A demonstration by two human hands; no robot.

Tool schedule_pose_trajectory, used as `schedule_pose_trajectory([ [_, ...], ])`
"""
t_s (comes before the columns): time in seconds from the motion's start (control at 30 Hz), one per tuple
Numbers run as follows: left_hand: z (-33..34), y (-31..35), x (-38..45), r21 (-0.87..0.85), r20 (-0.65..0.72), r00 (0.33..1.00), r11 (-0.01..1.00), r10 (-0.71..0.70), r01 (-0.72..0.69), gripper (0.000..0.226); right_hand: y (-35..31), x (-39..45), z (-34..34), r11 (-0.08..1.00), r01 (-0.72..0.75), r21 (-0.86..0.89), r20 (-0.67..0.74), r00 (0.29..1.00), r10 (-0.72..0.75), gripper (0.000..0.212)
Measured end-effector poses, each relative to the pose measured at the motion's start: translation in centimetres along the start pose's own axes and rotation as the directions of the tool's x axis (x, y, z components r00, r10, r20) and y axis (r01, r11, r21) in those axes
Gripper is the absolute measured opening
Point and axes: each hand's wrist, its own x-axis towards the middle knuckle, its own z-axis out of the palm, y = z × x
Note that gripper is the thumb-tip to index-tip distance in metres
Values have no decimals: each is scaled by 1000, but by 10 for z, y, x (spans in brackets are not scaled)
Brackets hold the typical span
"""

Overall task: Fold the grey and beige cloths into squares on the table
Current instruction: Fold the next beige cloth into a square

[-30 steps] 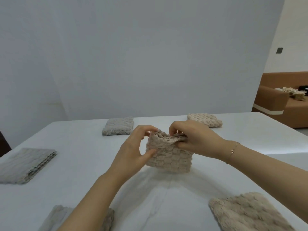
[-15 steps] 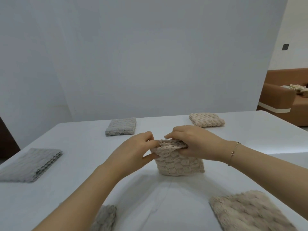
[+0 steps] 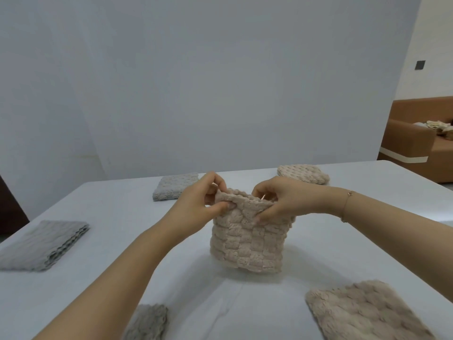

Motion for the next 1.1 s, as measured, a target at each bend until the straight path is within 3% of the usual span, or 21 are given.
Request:
schedule_pose_trajectory([
  [0.13, 4, 13, 9, -119, 55, 998, 992, -28, 35, 29, -6, 1, 2, 992, -14, 128, 49, 999, 7, 29],
  [0.27, 7, 8, 9, -195, 47, 976, 956, -212, 218, 45, 2, 1, 5, 954, -68, 290, -33, 996, 81, 35],
  [0.43, 14, -17, -4, -288, 181, 917, 872, -356, 395, 59, 24, -4, 6, 802, -92, 590, -132, 969, 208, 28],
  [0.63, 46, -15, 5, -654, 76, 881, 644, -466, 397, 38, 42, -17, 14, 601, -117, 791, -69, 958, 277, 44],
  [0.73, 63, -1, 17, -685, 65, 884, 623, -463, 377, 33, 50, -28, 13, 497, -123, 859, -27, 959, 284, 48],
  [0.87, 89, 11, 32, -697, 74, 881, 607, -467, 381, 30, 63, -46, 5, 388, -130, 913, -9, 941, 338, 33],
  [1.0, 113, 11, 46, -655, 127, 831, 584, -541, 480, 31, 86, -61, -1, 171, -150, 974, 70, 913, 401, 27],
  [1.1, 134, 0, 57, -592, 174, 782, 571, -599, 569, 34, 107, -66, 4, 213, -164, 963, 32, 858, 513, 27],
])
